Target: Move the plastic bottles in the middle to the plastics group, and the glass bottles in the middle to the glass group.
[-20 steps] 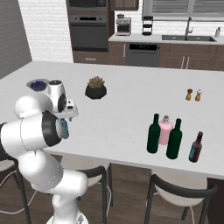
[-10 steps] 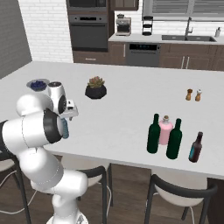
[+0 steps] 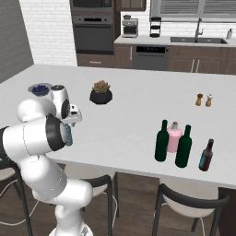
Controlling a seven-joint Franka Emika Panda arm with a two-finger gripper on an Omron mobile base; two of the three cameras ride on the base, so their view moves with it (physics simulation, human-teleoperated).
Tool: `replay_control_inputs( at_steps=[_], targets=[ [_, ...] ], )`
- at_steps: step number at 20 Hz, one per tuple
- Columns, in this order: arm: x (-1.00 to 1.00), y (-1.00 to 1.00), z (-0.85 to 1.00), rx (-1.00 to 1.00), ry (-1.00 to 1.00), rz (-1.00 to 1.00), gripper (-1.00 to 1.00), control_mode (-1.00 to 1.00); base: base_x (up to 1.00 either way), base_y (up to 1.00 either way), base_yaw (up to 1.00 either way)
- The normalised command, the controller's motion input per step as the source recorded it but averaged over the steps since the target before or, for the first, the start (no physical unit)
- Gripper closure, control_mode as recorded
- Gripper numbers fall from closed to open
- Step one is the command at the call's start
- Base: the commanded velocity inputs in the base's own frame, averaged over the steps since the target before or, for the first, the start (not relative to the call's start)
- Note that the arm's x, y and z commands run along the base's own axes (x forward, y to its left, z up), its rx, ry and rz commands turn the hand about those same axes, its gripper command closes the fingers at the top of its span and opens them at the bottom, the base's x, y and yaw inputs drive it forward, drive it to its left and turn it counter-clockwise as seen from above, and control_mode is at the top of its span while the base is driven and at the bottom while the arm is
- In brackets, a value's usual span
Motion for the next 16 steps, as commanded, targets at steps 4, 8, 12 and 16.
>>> replay_control_inputs(
  at_steps=[4,8,12,16],
  targets=[
    [0.00,0.00,0.00,0.00,0.00,0.00,1.00,-1.00,0.00,0.00,0.00],
    [-0.08,0.00,0.01,0.00,-0.04,0.00,1.00,-1.00,0.00,0.00,0.00],
    [-0.54,0.00,0.16,0.04,-0.25,0.00,1.00,-1.00,0.00,0.00,0.00],
    [-0.32,0.41,0.34,0.04,-0.28,0.05,1.00,-1.00,0.00,0.00,0.00]
  ],
)
